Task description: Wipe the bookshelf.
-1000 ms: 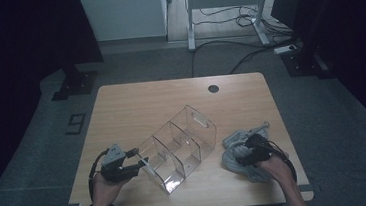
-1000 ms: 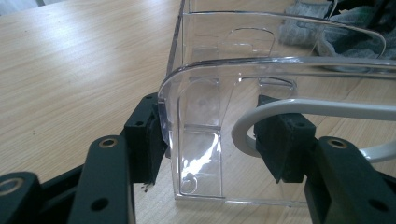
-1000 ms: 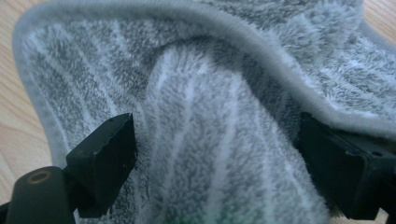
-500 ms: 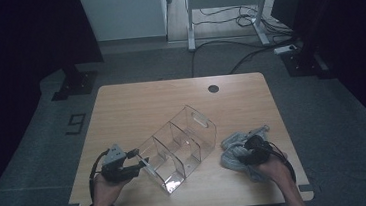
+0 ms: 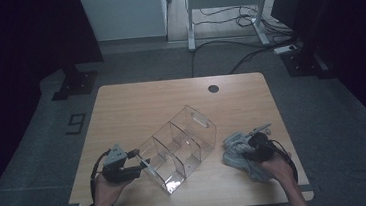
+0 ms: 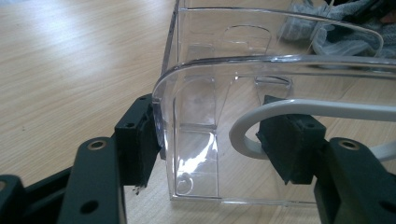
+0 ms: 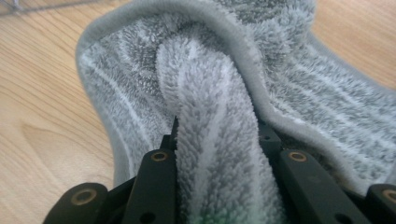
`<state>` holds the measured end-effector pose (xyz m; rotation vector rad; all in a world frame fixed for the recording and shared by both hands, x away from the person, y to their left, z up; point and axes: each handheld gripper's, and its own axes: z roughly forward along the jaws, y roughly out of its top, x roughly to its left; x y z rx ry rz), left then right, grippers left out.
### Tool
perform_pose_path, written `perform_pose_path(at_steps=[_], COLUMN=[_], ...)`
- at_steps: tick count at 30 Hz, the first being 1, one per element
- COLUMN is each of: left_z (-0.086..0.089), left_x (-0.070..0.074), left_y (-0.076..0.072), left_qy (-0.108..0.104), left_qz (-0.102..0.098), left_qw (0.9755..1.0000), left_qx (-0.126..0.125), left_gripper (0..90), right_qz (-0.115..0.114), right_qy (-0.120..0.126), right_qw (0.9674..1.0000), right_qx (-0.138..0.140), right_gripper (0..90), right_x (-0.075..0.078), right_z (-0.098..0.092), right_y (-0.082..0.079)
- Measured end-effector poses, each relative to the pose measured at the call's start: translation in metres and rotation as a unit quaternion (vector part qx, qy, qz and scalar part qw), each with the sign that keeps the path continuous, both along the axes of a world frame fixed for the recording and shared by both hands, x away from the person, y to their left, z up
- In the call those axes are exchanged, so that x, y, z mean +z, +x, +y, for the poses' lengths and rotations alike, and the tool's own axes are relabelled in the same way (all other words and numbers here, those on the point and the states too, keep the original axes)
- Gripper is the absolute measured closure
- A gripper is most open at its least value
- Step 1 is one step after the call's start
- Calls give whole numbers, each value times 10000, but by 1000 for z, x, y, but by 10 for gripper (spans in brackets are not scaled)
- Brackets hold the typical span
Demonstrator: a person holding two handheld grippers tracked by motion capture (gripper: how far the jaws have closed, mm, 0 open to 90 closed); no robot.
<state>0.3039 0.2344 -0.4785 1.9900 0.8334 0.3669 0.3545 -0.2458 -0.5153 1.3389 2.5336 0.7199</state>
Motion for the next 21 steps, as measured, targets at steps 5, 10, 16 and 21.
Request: perform_pose_path(at_steps=[5, 10, 16, 21], left_z=[-1, -1, -1, -2], left_x=[0, 0, -1, -1], left_y=[0, 0, 0, -1], left_qy=[6, 8, -35, 9], left_qz=[5, 11, 6, -55], left_qw=[10000, 10000, 10000, 10000], left_qx=[-21, 4, -10, -73], left_gripper=[369, 369, 364, 329], right_qz=[-49, -109, -173, -250], right_qy=[188, 392, 509, 556], right_qw=[9998, 9992, 9985, 9981], right_qx=[-21, -16, 51, 106], right_gripper=[685, 684, 684, 684], right_x=[8, 17, 29, 43], right_z=[-3, -7, -8, -5], right_y=[-1, -5, -8, -11])
